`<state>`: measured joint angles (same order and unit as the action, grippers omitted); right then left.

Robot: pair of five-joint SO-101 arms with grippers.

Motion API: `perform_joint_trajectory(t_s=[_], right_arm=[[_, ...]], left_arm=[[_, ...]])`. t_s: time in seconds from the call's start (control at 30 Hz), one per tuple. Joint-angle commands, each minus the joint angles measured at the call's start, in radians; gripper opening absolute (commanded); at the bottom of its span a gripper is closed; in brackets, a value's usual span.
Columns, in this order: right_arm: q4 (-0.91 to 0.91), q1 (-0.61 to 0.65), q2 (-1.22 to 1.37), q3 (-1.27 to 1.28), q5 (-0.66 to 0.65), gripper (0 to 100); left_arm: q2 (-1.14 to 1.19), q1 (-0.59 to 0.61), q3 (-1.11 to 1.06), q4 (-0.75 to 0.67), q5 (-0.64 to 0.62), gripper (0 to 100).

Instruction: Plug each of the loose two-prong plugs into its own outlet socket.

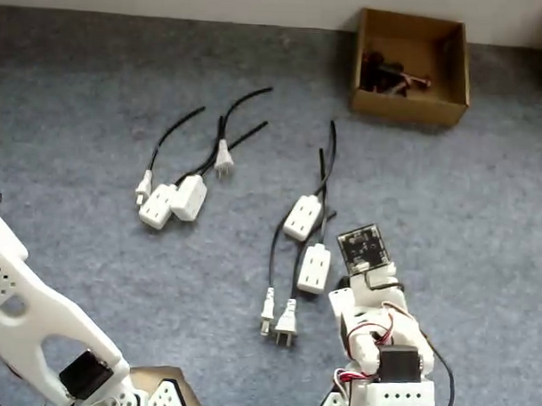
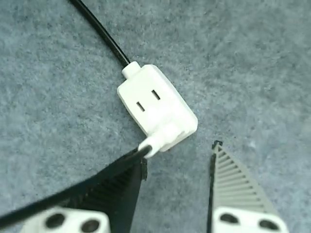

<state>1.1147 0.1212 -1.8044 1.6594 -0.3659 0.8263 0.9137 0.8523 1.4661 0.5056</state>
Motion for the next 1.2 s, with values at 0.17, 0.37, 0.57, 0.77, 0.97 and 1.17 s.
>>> perform_joint_trajectory(t_s=[0.17, 0.37, 0.57, 0.77, 0.97, 1.17], right_arm=[[-0.021, 0.013, -0.012, -0.005, -0.014, 0.6], [-0.021, 0.013, -0.012, -0.005, -0.014, 0.6], [-0.021, 0.013, -0.012, -0.005, -0.014, 0.6], [-0.021, 0.013, -0.012, -0.005, -0.014, 0.6], [-0.021, 0.013, -0.012, -0.005, -0.014, 0.6], [-0.021, 0.013, -0.012, -0.005, -0.014, 0.6]], left_arm=[[-0.010, 0.038, 0.136, 0.144, 0.012, 20], [-0.010, 0.073, 0.137, 0.221, 0.014, 20], [-0.013, 0.139, 0.133, 0.247, 0.014, 20], [-0.015, 0.142, 0.131, 0.284, 0.012, 20], [-0.015, 0.139, 0.131, 0.287, 0.012, 20], [-0.018, 0.137, 0.131, 0.288, 0.011, 20]])
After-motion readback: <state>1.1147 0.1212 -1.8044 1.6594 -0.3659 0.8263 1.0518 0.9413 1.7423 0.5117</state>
